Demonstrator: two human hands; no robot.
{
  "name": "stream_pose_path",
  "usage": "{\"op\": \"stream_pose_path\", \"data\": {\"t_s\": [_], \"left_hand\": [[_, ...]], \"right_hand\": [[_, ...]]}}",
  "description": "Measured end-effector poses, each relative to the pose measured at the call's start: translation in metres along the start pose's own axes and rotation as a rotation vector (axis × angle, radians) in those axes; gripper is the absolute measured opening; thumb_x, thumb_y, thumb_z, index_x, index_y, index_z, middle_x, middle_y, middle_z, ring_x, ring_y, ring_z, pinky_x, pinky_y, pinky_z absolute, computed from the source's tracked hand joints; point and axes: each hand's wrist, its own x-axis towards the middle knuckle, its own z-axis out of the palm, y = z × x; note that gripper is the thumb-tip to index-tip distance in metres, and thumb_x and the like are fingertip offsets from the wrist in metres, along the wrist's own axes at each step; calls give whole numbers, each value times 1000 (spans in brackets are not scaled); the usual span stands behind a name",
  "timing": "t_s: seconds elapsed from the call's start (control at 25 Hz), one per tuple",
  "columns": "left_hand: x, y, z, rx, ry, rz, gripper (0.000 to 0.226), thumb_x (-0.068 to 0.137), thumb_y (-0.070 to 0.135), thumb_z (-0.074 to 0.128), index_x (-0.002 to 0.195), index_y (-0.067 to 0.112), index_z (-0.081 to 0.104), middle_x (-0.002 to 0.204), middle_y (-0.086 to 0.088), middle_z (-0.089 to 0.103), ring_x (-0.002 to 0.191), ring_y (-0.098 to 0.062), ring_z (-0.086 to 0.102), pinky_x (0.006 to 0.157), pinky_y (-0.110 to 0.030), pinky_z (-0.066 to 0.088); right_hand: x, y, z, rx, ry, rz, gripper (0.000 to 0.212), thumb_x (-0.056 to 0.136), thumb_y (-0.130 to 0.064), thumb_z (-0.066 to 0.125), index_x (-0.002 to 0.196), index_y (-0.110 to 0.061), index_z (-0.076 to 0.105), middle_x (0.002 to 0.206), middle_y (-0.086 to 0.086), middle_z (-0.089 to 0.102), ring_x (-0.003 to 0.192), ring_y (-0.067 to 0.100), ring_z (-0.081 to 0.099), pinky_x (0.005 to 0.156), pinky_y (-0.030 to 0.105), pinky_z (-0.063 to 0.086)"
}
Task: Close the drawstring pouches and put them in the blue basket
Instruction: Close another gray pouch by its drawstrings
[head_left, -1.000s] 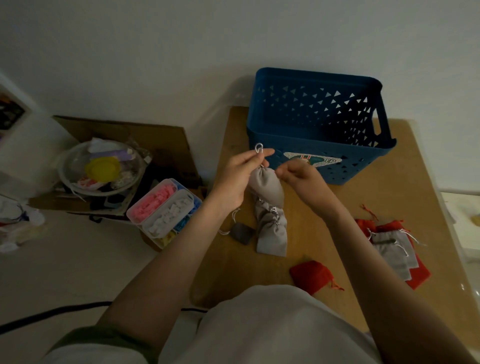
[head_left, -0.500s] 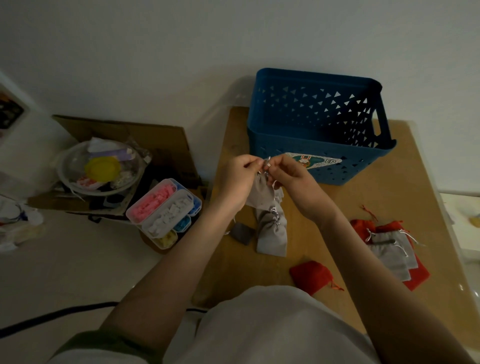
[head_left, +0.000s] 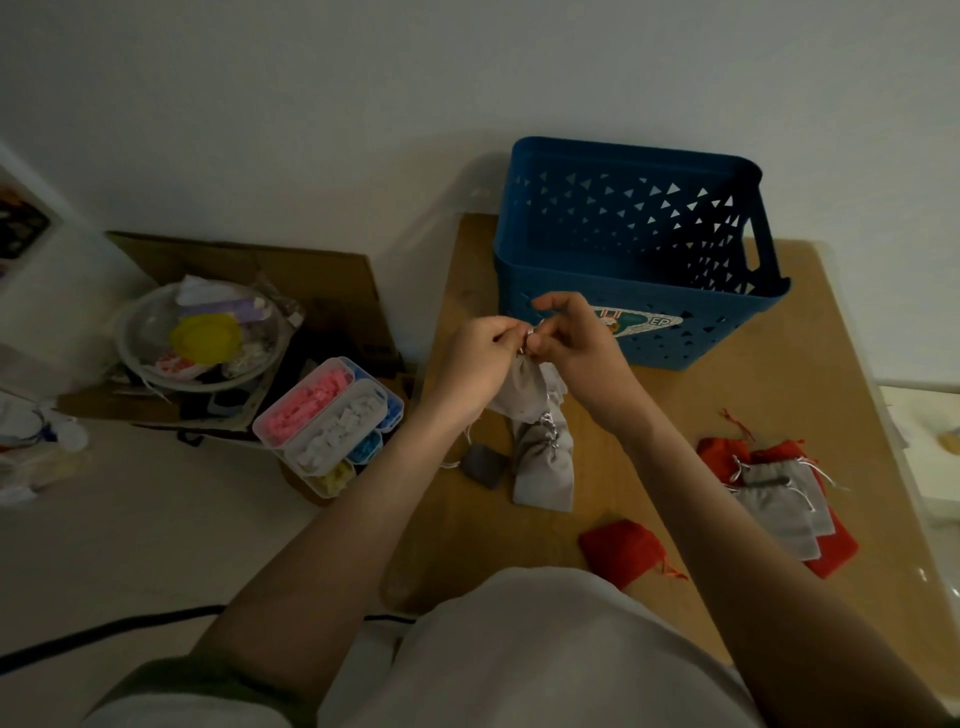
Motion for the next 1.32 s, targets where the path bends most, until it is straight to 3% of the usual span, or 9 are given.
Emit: {"op": "stream_pose_path", "data": {"t_s": [0.16,0.28,0.44,0.52,0.68,0.88,1.04,1.2,1.32], "left_hand": [[-4,-3,-2,-31,-25,52,22,98,18,49,98,8,69,95,-6,69,84,-5,60,76,-17,45],[-6,-2,-3,31,-33,102,16,95,15,54,92,6,67,80,6,64,70,11,56,64,-4,40],[-3,-2,-4,216,33,162,18,95,17,55,87,5,65,75,-1,62,60,1,51,55,-6,37],[-2,-3,-1,254,64,192,17,95,17,54,88,6,65,75,1,61,60,2,49,54,-6,37],[-2,-3,3,264,138,265,18,96,17,52,94,5,66,77,3,59,59,4,47,56,-5,37],[-4,-3,5,230,169,285,19,97,17,51,94,5,66,77,5,59,60,5,49,57,-4,38],[-2,-8,8,177,202,204,19,97,20,51,93,8,66,73,8,57,61,4,50,56,-4,38],[0,-5,7,77,220,82,18,96,20,52,90,10,66,71,9,56,64,1,51,55,-5,36],[5,-1,0,-294,30,-186,15,93,16,54,81,13,64,72,1,60,71,-10,57,68,-20,45]], "right_hand": [[-1,-3,-2,-48,-5,30,28,92,-3,58,117,-12,47,77,2,60,74,10,59,83,33,50],[-2,-3,-5,-97,-55,21,24,92,-3,57,114,-9,50,81,7,60,77,13,59,81,35,50],[-3,0,-5,-152,-102,16,18,90,1,57,104,-10,55,81,6,61,81,17,59,81,40,50],[-3,0,-4,-126,-59,40,15,91,0,56,100,-11,57,82,6,64,79,13,61,80,35,51],[-2,-5,0,48,38,99,7,95,1,49,99,0,56,77,7,60,61,-2,58,60,13,46],[-2,-5,7,72,127,101,17,95,-1,52,81,-11,55,72,4,61,59,0,57,58,15,44],[-3,-2,13,-54,193,53,19,94,-8,54,79,-19,53,74,-1,61,67,9,59,62,23,47],[-2,4,18,-280,226,-71,9,92,-8,56,85,-13,56,83,5,58,77,19,53,69,30,41],[1,11,10,-412,179,-234,7,89,-6,58,85,-11,58,82,0,52,78,18,46,70,24,33]]}}
